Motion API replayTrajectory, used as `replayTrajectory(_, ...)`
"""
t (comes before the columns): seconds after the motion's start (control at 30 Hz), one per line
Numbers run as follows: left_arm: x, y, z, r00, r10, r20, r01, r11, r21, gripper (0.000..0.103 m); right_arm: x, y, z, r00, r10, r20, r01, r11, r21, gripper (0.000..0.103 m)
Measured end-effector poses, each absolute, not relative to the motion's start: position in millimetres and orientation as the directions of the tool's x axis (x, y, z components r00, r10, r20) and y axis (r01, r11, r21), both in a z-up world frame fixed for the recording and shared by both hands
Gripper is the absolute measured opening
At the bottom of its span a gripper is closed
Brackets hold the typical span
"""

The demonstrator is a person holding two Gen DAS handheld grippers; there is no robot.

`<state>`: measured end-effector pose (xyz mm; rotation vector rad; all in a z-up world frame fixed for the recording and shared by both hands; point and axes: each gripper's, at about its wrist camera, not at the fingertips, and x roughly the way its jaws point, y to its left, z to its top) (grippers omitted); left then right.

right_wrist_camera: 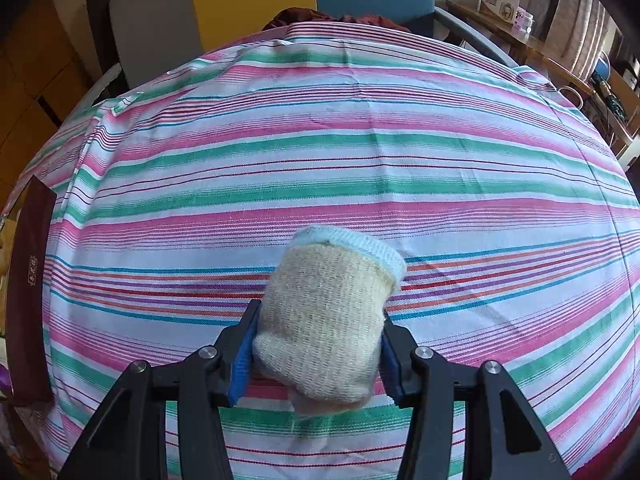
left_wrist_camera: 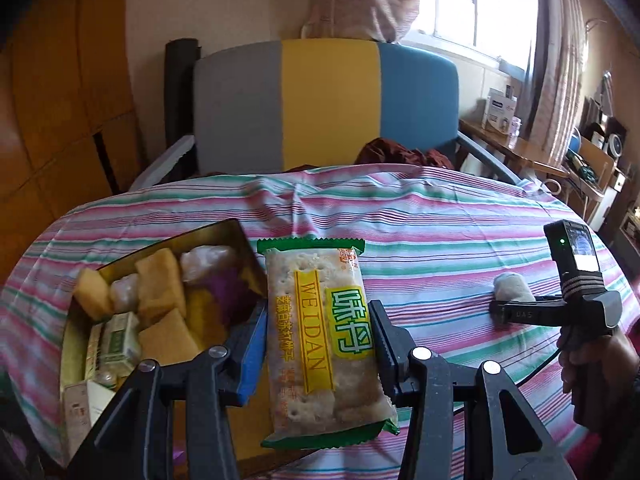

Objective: Organize objects
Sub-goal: 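Lower the cracker packet into the gold tray and open the left gripper while the right carries the cloth bag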

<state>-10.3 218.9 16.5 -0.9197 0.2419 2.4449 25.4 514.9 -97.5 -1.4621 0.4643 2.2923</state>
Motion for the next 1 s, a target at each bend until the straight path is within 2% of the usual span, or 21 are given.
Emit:
replayTrajectory(0.3, -12, 178, 10, -0.652, 0.365, -0.665, -0.468, -0.883, -0.027, 0.048, 28, 511, -97, -0.396, 0.158, -0.904, -0.477, -0.877, 0.055, 0.053)
replayTrajectory(0.63, -25, 147, -11, -0.619, 0.325, -0.715, -0.416, -0.908, -0.053, 0.048, 28, 510, -98, -0.395, 0.172, -0.902, -0.468, -0.883, 0.037, 0.053)
replayTrajectory(1.0, -40, 56, -11, -0.641, 0.273, -0.717, -0.245, -0.959, -0.145, 0.048, 24, 507, -97, -0.377, 0.181, -0.908, -0.459, -0.888, 0.013, 0.053)
